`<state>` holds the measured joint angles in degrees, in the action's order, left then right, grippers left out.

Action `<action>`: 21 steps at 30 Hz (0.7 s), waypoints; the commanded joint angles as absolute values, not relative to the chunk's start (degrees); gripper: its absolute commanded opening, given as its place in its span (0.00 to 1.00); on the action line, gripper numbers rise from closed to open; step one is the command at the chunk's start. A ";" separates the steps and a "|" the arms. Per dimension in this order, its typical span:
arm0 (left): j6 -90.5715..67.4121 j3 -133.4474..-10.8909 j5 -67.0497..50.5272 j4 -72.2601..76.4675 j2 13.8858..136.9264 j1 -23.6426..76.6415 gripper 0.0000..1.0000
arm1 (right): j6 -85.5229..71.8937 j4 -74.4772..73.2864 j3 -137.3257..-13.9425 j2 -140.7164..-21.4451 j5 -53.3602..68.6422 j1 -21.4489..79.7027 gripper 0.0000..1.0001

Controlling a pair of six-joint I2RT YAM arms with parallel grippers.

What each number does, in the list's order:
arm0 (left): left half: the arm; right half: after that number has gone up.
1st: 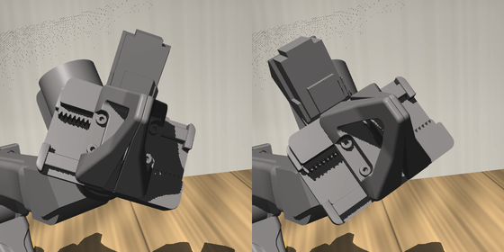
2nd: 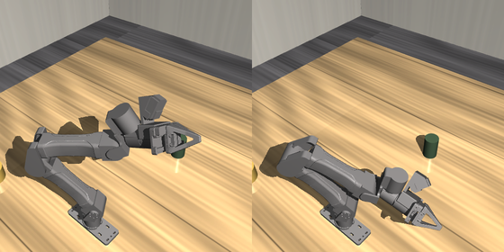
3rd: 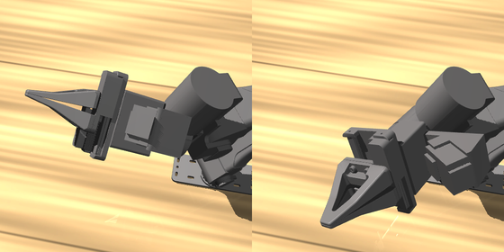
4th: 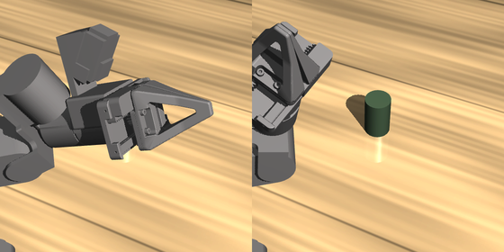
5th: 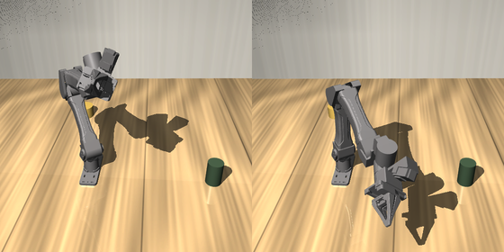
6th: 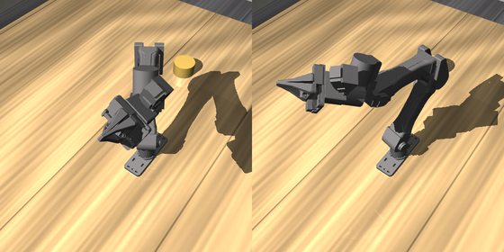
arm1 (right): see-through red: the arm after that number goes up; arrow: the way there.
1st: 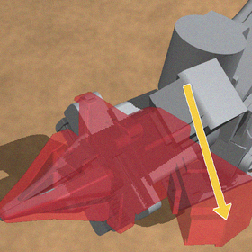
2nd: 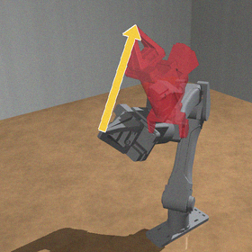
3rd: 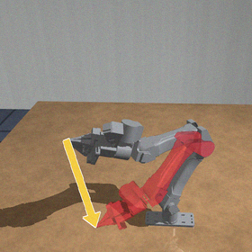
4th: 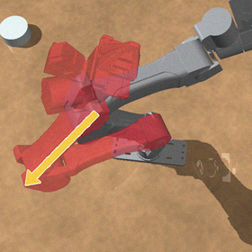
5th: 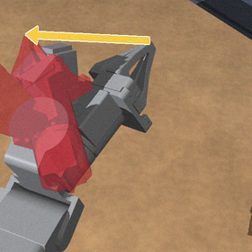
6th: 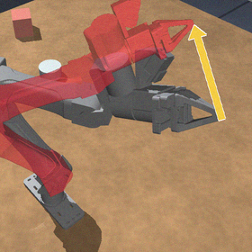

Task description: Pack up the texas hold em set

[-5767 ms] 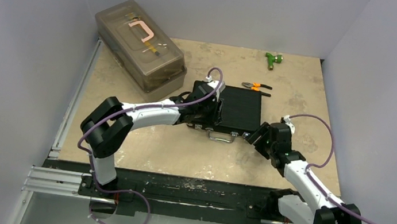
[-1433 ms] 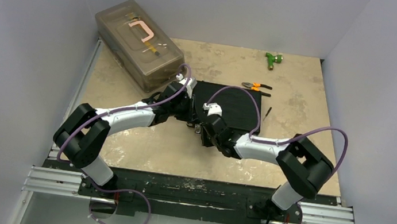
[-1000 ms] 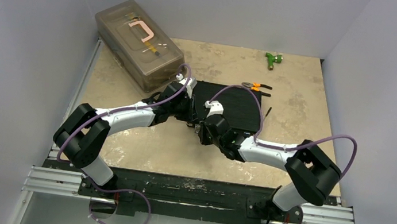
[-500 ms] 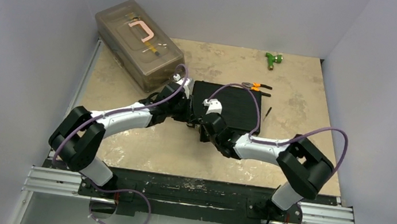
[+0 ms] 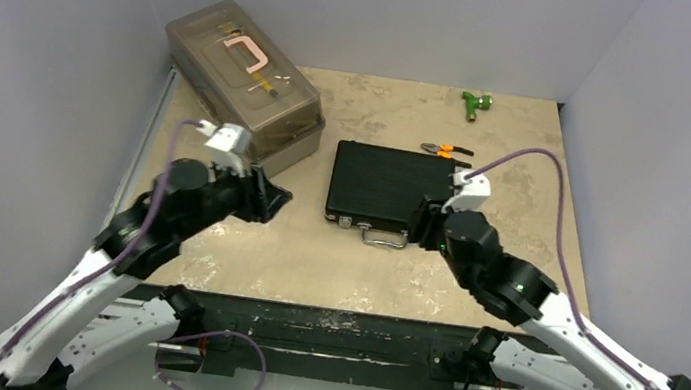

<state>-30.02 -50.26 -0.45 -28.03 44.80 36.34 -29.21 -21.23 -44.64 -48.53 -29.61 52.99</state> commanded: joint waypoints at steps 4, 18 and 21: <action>-24.27 -67.04 9.47 -48.44 29.38 36.08 0.57 | -28.45 -50.15 -63.38 -37.99 -45.22 53.09 0.77; -21.01 -81.52 20.21 -55.05 16.67 36.04 0.84 | -23.47 -60.69 -85.94 -33.80 -50.96 53.11 0.99; -20.49 -81.80 21.15 -55.51 16.19 36.09 0.84 | -22.85 -57.45 -84.44 -31.52 -50.68 53.11 0.99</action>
